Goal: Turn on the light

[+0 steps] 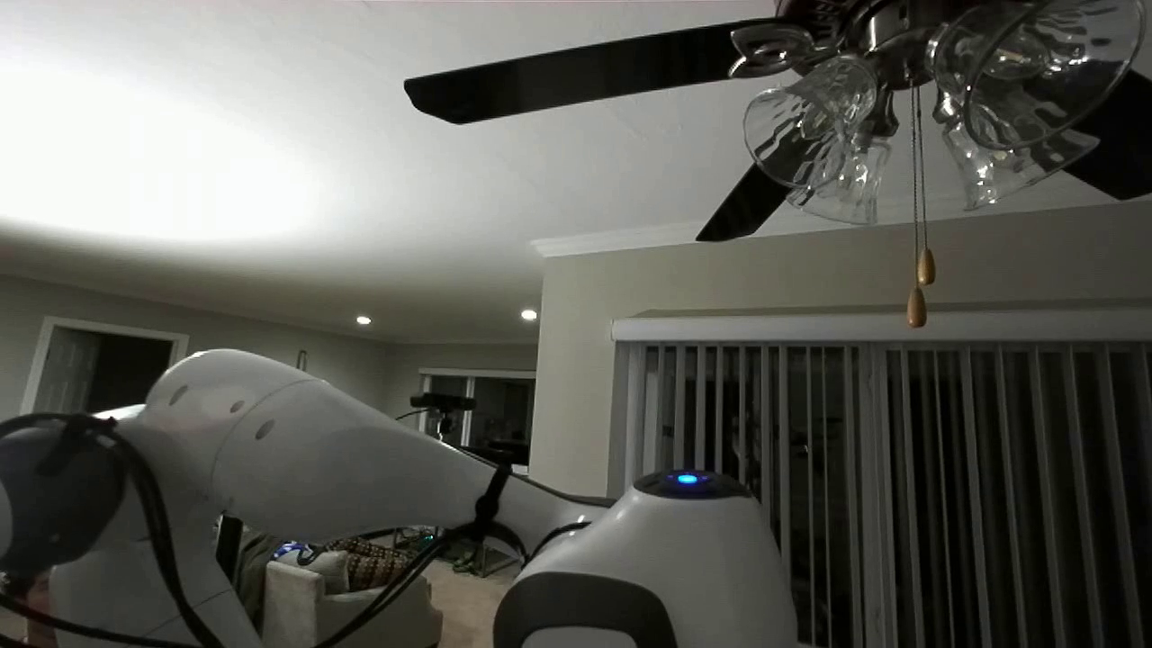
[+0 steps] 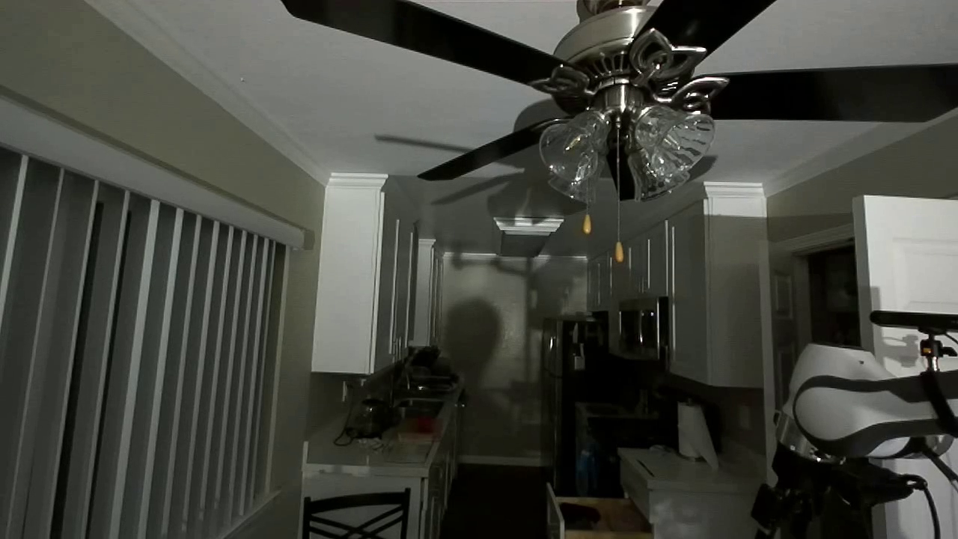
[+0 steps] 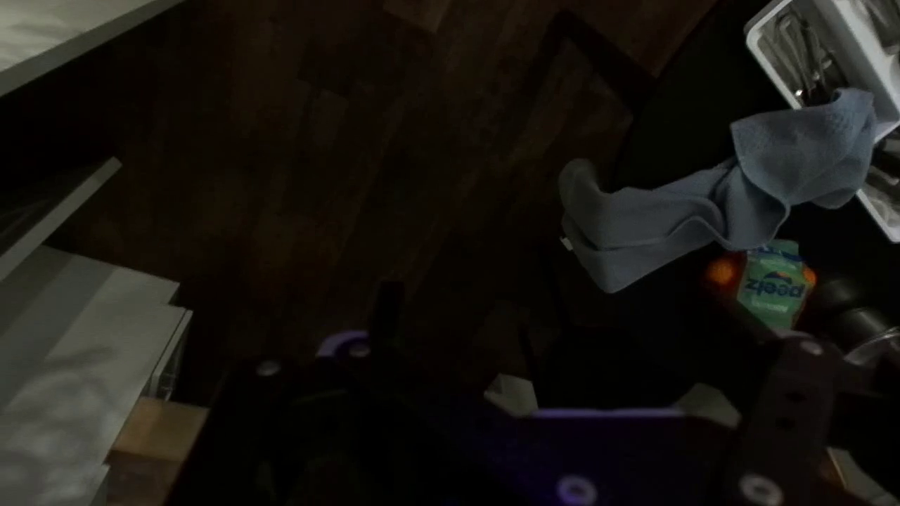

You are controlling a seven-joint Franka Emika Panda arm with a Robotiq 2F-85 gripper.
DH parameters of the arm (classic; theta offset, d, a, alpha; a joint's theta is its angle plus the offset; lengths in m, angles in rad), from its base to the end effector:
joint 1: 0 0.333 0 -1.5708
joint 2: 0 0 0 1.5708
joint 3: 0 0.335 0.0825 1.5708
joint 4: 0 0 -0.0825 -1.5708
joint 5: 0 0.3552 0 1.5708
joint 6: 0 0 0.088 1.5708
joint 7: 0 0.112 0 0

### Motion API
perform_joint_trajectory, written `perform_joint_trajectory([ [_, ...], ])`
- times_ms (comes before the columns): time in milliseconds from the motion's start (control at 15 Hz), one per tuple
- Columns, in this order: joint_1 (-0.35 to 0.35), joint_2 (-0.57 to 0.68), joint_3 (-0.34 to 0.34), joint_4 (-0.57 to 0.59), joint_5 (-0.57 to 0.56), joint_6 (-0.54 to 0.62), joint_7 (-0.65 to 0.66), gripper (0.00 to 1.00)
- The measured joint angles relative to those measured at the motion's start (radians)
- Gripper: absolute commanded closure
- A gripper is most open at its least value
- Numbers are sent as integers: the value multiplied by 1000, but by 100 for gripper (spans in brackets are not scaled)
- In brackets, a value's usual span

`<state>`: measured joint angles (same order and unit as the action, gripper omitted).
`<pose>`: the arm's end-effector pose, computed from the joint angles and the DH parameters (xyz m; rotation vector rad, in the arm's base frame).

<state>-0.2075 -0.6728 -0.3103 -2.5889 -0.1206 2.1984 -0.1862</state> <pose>0.2869 -0.1830 0.5089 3.0879 -0.3629 0.4313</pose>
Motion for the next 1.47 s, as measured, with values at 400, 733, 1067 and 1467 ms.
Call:
perform_joint_trajectory([
  [400,6,-158,66,58,0,99,0,0],
  [733,49,-289,97,93,17,231,24,0],
  [1067,62,-307,138,92,40,340,110,0],
  [1467,63,-306,137,92,40,353,111,0],
])
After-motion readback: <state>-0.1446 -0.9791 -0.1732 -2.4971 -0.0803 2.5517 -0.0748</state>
